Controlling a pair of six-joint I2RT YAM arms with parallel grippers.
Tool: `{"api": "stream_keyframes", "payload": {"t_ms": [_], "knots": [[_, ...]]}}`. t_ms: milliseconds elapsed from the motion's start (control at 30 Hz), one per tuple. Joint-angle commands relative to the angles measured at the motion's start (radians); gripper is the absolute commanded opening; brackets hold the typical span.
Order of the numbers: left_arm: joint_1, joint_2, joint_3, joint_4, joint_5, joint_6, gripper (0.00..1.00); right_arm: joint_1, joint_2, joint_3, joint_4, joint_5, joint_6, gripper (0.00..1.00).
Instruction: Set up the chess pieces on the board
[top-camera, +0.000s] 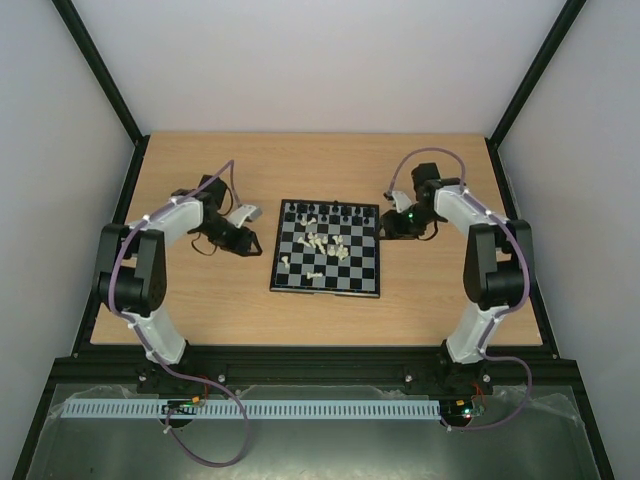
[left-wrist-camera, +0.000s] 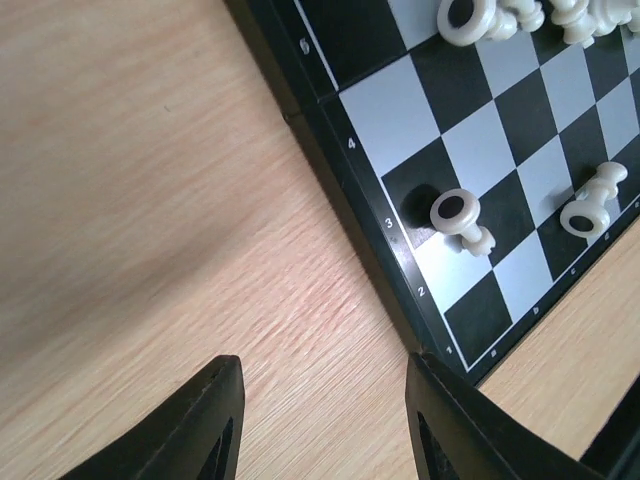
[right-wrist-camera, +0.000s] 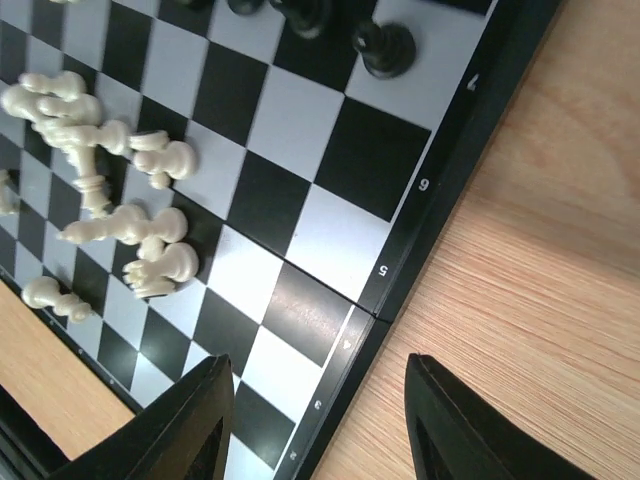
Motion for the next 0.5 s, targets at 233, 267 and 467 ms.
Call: {"api": "stream_keyframes", "payload": {"t_ms": [233,267,467], "knots": [[-0.088,-0.227,0.153,-0.030,-0.177,0.190,0.51,-0.006,-0.307,0.079,0.006,-0.157,-0.157,0.55],[-0.124,-0.248,0.155,-0.011,-0.188,0.195,0.51,0.000,-0.324,0.062,0.028,-0.147,-0.156,0.55],[-0.316,-0.326,0.128,-0.003,-0.176,0.206,0.51,0.008,-0.392,0.022,0.024,-0.069,-0.084,0.54]]}}
